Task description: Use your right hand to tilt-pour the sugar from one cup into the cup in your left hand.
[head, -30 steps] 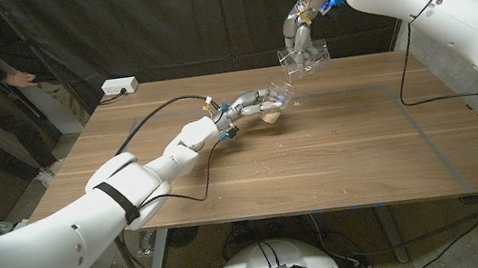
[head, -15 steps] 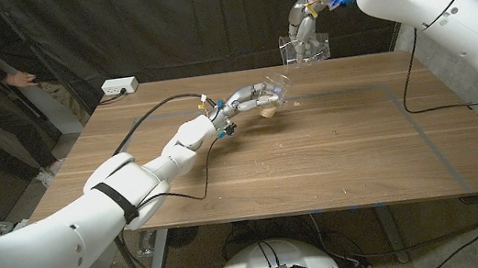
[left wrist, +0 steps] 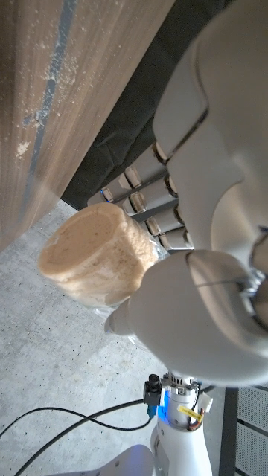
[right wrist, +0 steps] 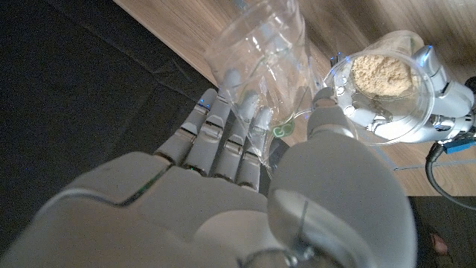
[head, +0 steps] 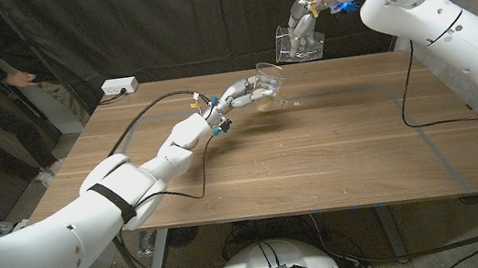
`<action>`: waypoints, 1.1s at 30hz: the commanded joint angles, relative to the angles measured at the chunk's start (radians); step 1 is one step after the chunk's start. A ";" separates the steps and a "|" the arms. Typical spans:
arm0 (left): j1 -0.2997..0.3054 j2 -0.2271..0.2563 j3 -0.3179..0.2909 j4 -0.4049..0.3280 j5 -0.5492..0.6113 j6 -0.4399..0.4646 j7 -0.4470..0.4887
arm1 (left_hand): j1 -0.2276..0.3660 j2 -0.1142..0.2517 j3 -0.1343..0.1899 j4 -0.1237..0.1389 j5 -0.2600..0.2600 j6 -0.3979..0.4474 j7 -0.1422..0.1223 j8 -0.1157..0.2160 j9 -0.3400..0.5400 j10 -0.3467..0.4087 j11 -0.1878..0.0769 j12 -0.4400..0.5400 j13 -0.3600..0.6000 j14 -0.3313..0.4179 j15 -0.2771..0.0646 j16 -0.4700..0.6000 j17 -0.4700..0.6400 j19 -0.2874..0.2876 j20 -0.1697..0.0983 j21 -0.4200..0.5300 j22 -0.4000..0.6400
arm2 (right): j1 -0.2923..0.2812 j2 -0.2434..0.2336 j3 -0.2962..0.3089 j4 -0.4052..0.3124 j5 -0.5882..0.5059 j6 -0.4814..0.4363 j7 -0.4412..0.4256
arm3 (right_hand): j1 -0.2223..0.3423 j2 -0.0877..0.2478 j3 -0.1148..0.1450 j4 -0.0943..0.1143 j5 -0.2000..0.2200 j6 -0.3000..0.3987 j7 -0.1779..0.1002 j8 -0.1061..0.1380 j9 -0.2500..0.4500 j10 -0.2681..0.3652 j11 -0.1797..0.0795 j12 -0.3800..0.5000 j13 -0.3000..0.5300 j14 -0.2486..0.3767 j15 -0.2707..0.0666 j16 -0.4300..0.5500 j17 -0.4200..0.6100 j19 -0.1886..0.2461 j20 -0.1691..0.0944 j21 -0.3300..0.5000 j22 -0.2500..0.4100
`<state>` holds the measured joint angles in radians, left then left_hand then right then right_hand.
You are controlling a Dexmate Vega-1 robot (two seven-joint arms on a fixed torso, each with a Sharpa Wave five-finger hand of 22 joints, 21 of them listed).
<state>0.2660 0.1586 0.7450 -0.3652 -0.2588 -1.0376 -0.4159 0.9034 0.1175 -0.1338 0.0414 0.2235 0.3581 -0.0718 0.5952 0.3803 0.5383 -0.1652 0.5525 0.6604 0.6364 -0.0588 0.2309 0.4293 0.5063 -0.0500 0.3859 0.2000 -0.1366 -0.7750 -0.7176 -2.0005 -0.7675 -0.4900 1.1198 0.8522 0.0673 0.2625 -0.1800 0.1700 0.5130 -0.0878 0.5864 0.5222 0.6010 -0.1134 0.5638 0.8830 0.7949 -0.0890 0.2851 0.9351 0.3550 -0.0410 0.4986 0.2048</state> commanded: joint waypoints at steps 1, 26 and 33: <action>0.012 0.015 -0.033 -0.008 0.000 -0.078 -0.006 | 0.012 0.008 -0.001 -0.002 0.006 -0.011 0.002 -0.004 0.002 -0.015 0.004 -0.008 -0.004 -0.016 -0.143 -0.009 0.005 -0.008 -0.045 -0.002 0.002 | -0.028 -0.012 0.002 -0.036 0.022 -0.125 -0.085 | 0.034 0.025 0.031 0.033 0.006 0.123 -0.117 -0.005 0.001 0.012 -0.006 -0.004 0.002 0.012 -0.147 0.001 0.003 0.011 -0.012 -0.001 -0.001; 0.106 0.089 -0.101 -0.176 -0.019 -0.131 0.013 | 0.020 0.013 -0.001 -0.004 0.007 -0.024 -0.005 -0.007 0.000 -0.027 0.000 -0.014 -0.015 -0.026 -0.138 -0.020 0.009 -0.014 -0.042 -0.002 0.003 | -0.220 -0.092 0.161 -0.133 0.277 -0.266 -0.442 | 0.036 0.022 0.032 0.032 0.008 0.112 -0.117 -0.009 0.006 0.022 -0.007 -0.008 0.003 0.021 -0.148 -0.001 0.004 0.030 -0.017 -0.001 -0.001; 0.192 0.168 -0.127 -0.410 0.038 0.006 0.134 | 0.021 0.014 -0.001 -0.004 0.007 -0.026 -0.003 -0.007 0.001 -0.031 0.002 -0.015 -0.017 -0.031 -0.136 -0.023 0.010 -0.015 -0.040 -0.002 0.003 | -0.288 -0.106 0.203 -0.139 0.395 -0.282 -0.598 | 0.038 0.018 0.031 0.031 0.008 0.110 -0.117 -0.006 0.012 0.027 -0.004 -0.005 0.008 0.027 -0.147 0.000 0.005 0.034 -0.018 -0.001 -0.001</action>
<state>0.3661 0.2415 0.6514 -0.5230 -0.2766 -1.1601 -0.4060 0.9172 0.1309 -0.1338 0.0414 0.2235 0.3350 -0.0763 0.5896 0.3801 0.5149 -0.1628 0.5376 0.6432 0.6101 -0.0569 0.2128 0.4339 0.4960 -0.0498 0.3859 0.2002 -0.3074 -0.8552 -0.5999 -2.1166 -0.5405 -0.7481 0.7544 0.8556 0.0639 0.2624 -0.1800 0.1739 0.5128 -0.0880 0.5772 0.5288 0.6184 -0.1199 0.5559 0.8866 0.8117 -0.0947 0.2842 0.9381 0.3820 -0.0392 0.4987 0.2048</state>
